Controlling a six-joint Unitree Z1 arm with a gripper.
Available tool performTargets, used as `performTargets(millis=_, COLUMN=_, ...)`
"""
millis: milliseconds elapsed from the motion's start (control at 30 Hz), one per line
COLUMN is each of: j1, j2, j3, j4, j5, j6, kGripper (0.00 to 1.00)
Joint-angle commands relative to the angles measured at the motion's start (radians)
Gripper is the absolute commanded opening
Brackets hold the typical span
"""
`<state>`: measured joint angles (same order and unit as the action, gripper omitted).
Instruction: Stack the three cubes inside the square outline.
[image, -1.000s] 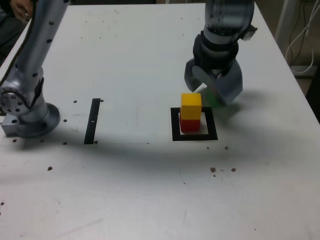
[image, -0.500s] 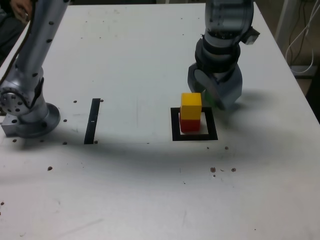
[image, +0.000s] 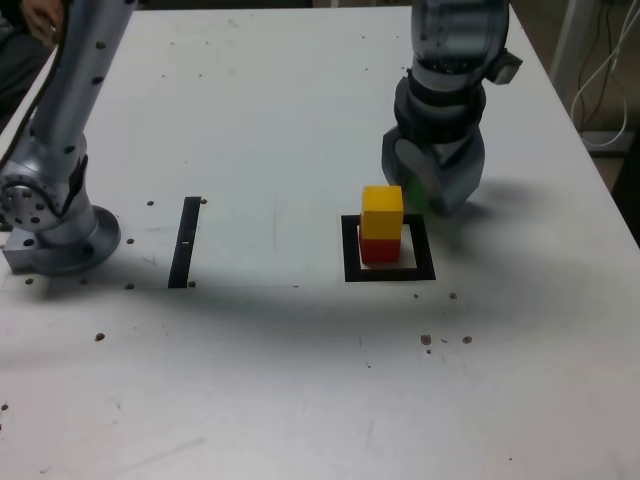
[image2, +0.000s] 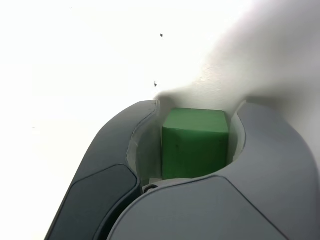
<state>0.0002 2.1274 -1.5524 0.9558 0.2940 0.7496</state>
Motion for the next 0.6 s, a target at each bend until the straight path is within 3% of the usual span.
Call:
performTargets(millis=0, j1=0.002, j2=-0.017, j3=-0.009, j4=-0.004, j5=-0.006, j6=-0.010, kGripper=0.08)
performTargets(millis=300, j1=-0.003, j2=-0.061, j3=-0.040, j4=0.023, j5=-0.021, j6=-0.053, kGripper=0.04)
performTargets(millis=567, j1=-0.003, j2=-0.181, j3=-0.096, j4=0.143, j5=-0.027, j6=-0.090, kGripper=0.04)
